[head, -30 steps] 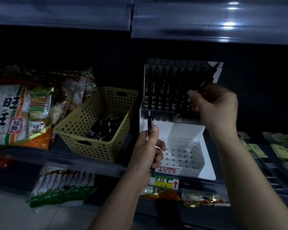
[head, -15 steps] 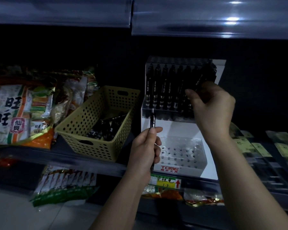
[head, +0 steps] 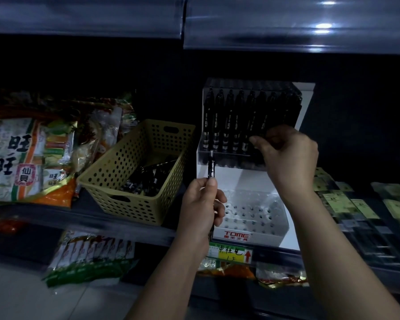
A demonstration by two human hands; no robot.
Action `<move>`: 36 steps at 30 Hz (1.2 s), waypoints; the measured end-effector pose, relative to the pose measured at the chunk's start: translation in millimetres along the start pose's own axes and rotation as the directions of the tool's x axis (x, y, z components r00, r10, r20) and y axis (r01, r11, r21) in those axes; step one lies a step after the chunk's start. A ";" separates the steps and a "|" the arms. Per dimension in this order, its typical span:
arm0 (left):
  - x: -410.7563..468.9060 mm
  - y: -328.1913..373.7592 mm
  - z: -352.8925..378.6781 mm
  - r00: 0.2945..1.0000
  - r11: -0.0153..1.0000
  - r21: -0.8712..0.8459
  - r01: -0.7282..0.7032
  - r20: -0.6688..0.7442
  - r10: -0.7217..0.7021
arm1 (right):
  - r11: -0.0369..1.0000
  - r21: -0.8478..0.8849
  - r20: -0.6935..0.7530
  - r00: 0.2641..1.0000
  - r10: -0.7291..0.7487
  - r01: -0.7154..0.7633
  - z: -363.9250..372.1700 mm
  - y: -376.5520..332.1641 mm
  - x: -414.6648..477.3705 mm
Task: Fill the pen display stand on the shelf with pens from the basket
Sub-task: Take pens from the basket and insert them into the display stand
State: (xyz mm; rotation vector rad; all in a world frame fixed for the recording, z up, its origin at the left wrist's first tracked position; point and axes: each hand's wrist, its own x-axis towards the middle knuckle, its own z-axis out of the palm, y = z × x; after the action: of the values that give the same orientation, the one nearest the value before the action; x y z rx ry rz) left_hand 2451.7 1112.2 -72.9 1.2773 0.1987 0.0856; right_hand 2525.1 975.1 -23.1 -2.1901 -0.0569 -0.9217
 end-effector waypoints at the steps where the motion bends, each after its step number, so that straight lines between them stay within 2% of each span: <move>1: -0.1 -0.3 -0.1 1.000 1.000 0.002 -0.003 -0.002 0.003 | 1.000 -0.002 0.001 1.000 -0.003 0.003 -0.2 -0.5 0.2; 6: 0.9 -1.3 0.6 1.000 1.000 0.002 -0.022 -0.002 0.022 | 0.999 0.040 0.000 1.000 -0.013 0.013 0.0 -1.5 -0.3; 10: 1.9 -2.3 -0.1 1.000 1.000 -0.003 -0.027 -0.009 0.027 | 0.999 0.049 0.092 0.996 0.006 -0.011 -3.7 0.2 2.8; 15: 2.7 -2.6 1.3 1.000 1.000 -0.011 -0.021 -0.011 0.021 | 0.999 -0.016 0.164 0.986 -0.035 0.039 -10.9 -0.4 6.4; 22: 0.9 -3.2 0.0 0.999 0.999 0.021 -0.049 0.012 0.049 | 0.996 -0.084 0.135 0.990 -0.028 0.040 -9.8 -3.4 2.7; 27: -0.3 -1.2 1.5 0.991 0.992 -0.024 -0.122 0.046 0.123 | 0.999 0.038 0.078 0.997 -0.005 0.002 -16.8 -14.4 -0.2; 29: -0.6 0.4 3.7 0.987 0.987 -0.070 -0.144 0.062 0.148 | 0.987 0.162 0.236 0.971 -0.044 0.005 -19.1 -23.5 -4.4; 31: -1.6 1.5 5.9 0.983 0.982 -0.107 -0.158 0.082 0.167 | 0.966 0.251 0.509 0.858 -0.071 -0.069 -18.3 -31.3 -11.3; 32: -2.5 1.8 6.9 0.980 0.979 -0.115 -0.168 0.092 0.178 | 0.959 0.267 0.599 0.796 -0.086 -0.098 -17.3 -32.6 -14.7; 34: -4.1 1.8 7.9 0.975 0.977 -0.103 -0.189 0.095 0.199 | 0.943 0.307 0.652 0.751 -0.108 -0.131 -15.7 -31.3 -18.8; 36: -4.9 1.7 7.7 0.973 0.976 -0.069 -0.207 0.095 0.213 | 0.916 0.366 0.639 0.759 -0.120 -0.164 -17.0 -29.8 -19.2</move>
State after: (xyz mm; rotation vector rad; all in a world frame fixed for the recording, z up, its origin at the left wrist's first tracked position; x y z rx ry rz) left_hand 2448.5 1104.5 -68.6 1.2379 -0.0269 0.2060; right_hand 2491.6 989.9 -8.8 -1.9991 -0.5122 -0.0577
